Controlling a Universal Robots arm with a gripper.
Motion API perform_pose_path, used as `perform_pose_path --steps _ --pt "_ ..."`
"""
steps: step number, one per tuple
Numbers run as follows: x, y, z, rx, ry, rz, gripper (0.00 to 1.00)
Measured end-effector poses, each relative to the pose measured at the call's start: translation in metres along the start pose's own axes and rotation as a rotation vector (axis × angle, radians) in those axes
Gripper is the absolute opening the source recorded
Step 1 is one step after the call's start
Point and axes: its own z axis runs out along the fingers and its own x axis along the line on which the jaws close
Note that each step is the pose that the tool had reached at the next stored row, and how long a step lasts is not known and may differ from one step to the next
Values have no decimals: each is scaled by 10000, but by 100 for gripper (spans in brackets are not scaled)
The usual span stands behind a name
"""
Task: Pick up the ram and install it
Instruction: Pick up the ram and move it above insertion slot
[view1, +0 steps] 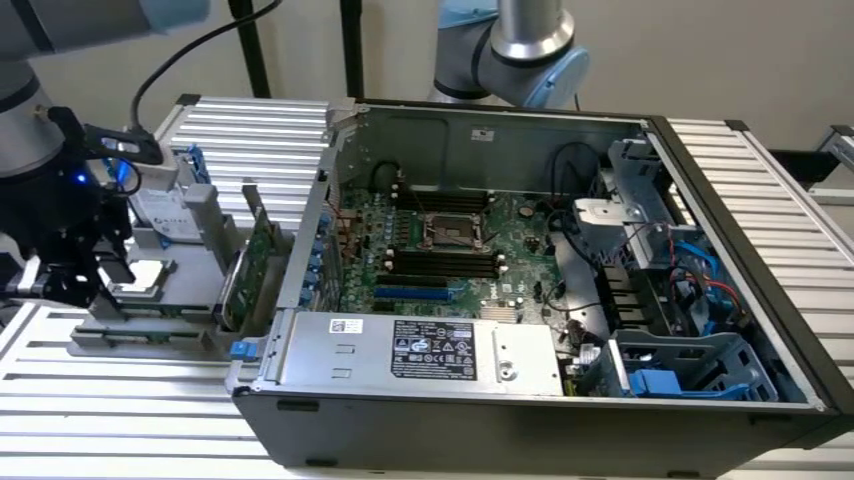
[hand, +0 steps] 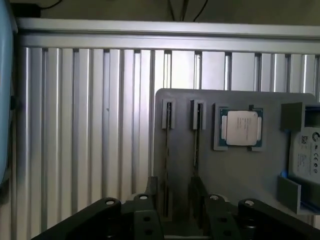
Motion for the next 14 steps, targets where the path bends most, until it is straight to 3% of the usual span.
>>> perform_pose_path --steps 14 --pt "9 -8 255 -1 5 -135 100"
